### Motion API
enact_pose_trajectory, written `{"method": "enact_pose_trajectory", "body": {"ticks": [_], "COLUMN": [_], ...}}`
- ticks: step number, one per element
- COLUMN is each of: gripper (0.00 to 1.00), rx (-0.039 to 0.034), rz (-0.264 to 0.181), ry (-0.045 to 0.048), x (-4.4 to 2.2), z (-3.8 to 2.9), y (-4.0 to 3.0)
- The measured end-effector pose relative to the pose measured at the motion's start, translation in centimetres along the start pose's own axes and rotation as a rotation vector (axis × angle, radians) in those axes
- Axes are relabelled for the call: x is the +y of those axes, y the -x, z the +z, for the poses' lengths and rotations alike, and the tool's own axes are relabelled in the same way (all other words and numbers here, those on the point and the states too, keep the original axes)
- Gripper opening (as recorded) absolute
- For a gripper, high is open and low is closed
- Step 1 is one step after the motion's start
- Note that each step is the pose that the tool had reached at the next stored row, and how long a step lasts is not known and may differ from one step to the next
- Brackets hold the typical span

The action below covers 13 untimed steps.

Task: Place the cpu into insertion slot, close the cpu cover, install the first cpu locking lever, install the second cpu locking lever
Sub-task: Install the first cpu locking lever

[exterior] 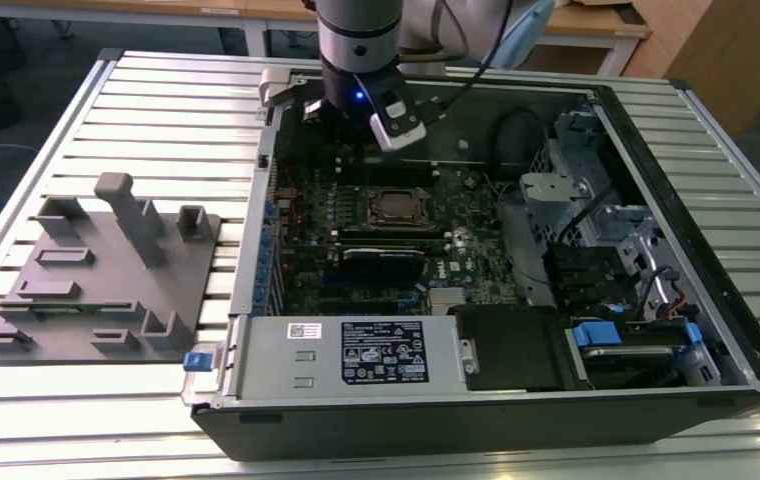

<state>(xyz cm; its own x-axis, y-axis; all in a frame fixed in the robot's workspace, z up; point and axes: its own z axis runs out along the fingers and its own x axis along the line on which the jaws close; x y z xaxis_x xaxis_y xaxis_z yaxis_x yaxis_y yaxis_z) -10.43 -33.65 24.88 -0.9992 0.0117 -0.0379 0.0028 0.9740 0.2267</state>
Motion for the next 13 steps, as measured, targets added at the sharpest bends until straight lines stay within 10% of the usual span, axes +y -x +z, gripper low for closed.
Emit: {"method": "enact_pose_trajectory", "body": {"ticks": [13], "gripper": [0.1], "rx": [-0.0041], "rz": [0.017], "ry": [-0.0022], "x": [-0.01], "z": [0.14], "y": [2.17]}}
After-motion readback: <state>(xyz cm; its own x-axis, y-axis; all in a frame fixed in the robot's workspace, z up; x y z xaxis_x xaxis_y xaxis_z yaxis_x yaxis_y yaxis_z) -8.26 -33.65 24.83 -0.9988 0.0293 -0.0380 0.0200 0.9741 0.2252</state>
